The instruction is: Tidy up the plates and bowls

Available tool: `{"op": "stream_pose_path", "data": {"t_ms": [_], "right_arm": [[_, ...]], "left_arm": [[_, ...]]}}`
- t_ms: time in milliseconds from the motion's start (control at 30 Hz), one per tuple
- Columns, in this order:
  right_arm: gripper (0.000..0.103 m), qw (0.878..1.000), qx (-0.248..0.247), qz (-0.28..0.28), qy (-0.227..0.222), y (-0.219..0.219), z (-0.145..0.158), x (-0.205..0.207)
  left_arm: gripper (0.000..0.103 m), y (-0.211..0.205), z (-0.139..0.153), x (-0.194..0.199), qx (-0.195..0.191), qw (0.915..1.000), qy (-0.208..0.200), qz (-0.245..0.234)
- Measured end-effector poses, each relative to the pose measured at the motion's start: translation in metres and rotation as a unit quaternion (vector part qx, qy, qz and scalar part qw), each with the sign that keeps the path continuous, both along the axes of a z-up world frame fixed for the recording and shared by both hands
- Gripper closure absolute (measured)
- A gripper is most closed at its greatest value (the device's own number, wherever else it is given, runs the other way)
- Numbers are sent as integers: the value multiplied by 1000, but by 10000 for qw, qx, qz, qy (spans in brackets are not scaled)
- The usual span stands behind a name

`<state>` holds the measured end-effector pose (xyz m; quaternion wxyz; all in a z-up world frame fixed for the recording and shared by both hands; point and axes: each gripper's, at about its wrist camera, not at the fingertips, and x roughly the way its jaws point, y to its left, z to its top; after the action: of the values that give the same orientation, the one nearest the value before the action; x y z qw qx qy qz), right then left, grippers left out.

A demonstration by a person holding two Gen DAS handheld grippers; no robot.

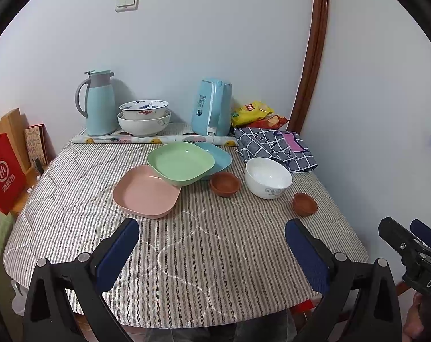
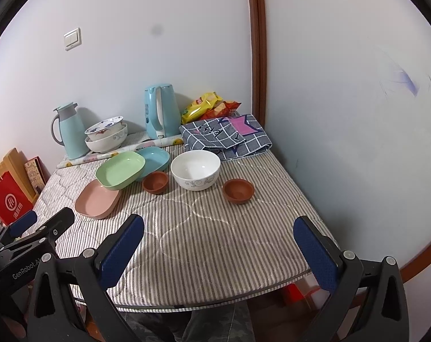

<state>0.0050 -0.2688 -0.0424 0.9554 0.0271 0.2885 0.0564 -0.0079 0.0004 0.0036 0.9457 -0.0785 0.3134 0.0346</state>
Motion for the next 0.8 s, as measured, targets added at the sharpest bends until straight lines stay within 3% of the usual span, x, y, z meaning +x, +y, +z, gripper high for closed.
{"op": "stream_pose_path", "data": {"t_ms": [800], "right_arm": [[0, 10000, -28, -13, -13, 1, -3, 3]], "left_arm": [[0, 0, 3, 2, 61, 10000, 12, 25]]}}
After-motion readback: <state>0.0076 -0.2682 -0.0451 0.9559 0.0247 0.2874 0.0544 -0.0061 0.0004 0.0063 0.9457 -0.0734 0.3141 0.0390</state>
